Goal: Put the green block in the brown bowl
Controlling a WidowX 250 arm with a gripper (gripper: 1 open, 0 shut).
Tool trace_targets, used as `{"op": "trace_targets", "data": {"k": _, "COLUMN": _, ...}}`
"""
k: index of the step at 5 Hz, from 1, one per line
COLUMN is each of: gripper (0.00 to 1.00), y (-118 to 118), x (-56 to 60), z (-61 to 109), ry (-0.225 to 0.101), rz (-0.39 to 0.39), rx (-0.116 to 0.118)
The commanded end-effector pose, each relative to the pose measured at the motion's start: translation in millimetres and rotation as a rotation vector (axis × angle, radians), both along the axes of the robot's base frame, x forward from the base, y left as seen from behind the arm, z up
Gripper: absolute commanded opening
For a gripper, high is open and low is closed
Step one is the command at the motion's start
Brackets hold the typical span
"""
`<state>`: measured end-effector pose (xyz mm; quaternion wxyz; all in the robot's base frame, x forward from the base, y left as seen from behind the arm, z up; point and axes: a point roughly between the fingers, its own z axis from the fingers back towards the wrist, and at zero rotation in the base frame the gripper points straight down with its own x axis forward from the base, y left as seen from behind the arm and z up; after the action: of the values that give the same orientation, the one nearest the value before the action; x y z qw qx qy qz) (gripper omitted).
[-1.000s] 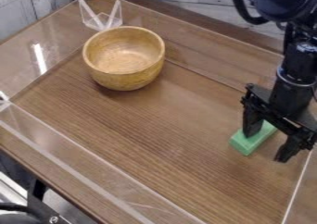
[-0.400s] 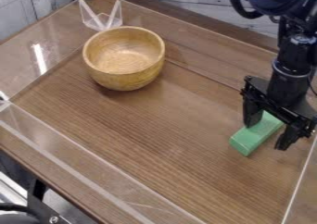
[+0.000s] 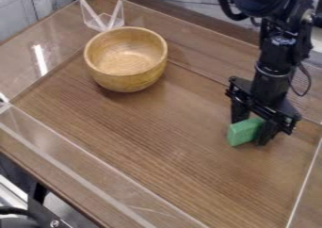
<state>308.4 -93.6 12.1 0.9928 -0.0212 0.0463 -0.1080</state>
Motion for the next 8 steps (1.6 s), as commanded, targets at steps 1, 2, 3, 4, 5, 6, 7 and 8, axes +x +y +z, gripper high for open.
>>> {"op": "trace_targets", "data": {"k": 1, "gripper": 0.0, "y": 0.4, "x": -3.8, "z": 8.1, "ry": 0.019, "rz": 0.008, "rx": -0.009}}
{"op": "trace_targets", "data": {"k": 2, "gripper": 0.0, "y": -1.8, "x": -8.7, "z": 12.1, "ry": 0.051, "rz": 0.017, "rx": -0.019}}
{"op": "trace_targets", "data": {"k": 3, "gripper": 0.0, "y": -4.0, "x": -13.1, "z": 14.5, "ry": 0.081, "rz": 0.024, "rx": -0.028}}
{"op": "trace_targets", "data": {"k": 4, "gripper": 0.0, "y": -6.5, "x": -17.1, "z": 16.1, "ry": 0.109, "rz": 0.031, "rx": -0.038}}
{"op": "trace_targets", "data": {"k": 5, "gripper": 0.0, "y": -9.0, "x": -20.6, "z": 18.6, "ry": 0.134, "rz": 0.036, "rx": -0.046}}
{"op": "trace_targets", "data": {"k": 6, "gripper": 0.0, "y": -11.6, "x": -23.0, "z": 21.6, "ry": 0.153, "rz": 0.038, "rx": -0.052}}
{"op": "trace_targets", "data": {"k": 7, "gripper": 0.0, "y": -6.7, "x": -25.3, "z": 45.3, "ry": 0.157, "rz": 0.058, "rx": -0.07}}
{"op": "trace_targets", "data": {"k": 8, "gripper": 0.0, "y": -0.1, "x": -26.8, "z": 72.1, "ry": 0.153, "rz": 0.084, "rx": -0.086}}
